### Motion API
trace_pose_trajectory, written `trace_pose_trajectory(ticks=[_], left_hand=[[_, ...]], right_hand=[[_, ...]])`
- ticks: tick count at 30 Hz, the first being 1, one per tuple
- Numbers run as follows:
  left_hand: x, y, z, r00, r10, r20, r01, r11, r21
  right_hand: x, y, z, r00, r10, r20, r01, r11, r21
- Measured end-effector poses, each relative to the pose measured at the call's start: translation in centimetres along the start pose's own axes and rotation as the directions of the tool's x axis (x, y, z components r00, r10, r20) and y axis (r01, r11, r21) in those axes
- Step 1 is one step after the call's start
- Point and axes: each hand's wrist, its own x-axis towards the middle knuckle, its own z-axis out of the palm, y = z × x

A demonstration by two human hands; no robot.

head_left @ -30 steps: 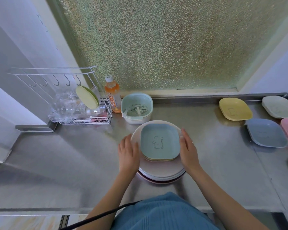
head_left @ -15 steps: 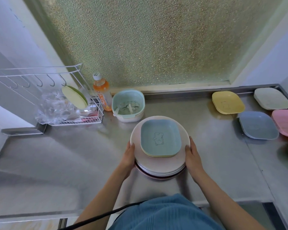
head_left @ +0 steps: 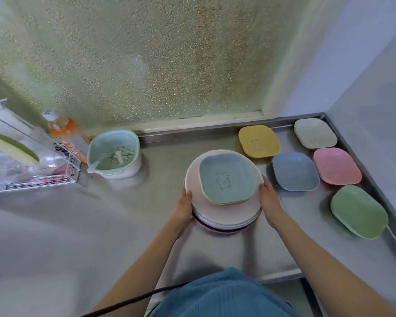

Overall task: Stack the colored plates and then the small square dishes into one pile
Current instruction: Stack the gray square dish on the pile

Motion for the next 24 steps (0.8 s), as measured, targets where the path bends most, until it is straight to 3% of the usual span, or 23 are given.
trace_pose_trajectory(ticks=[9, 11, 14, 18, 20, 24], left_hand=[[1.1, -1.9, 5.2, 0.991, 0.063, -0.116, -0.066, 0.997, -0.029], [1.4, -2.1, 5.3, 0.983, 0.076, -0.168, -0.077, 0.997, -0.004], [2.2, -3.0, 5.6, 0.963, 0.121, -0.241, -0.112, 0.992, 0.052], [2.4, -3.7, 6.5, 0.932, 0.185, -0.312, -0.154, 0.981, 0.121], [2.0, -3.4, 6.8, 0.922, 0.215, -0.321, -0.177, 0.973, 0.145], [1.4, -2.8, 6.4, 0.923, 0.255, -0.288, -0.190, 0.953, 0.234]], right_hand=[[3.7, -0.3, -5.0, 0.995, -0.062, 0.084, 0.060, 0.998, 0.018], [3.8, 0.3, -6.1, 0.997, -0.078, 0.011, 0.078, 0.997, 0.020], [4.1, 2.3, -8.3, 0.987, -0.119, -0.106, 0.099, 0.980, -0.171], [4.9, 4.9, -10.6, 0.988, -0.145, 0.056, 0.153, 0.835, -0.528], [5.1, 5.6, -10.9, 0.982, -0.168, 0.083, 0.185, 0.789, -0.586], [5.7, 5.6, -10.8, 0.960, -0.281, 0.001, 0.230, 0.784, -0.577]])
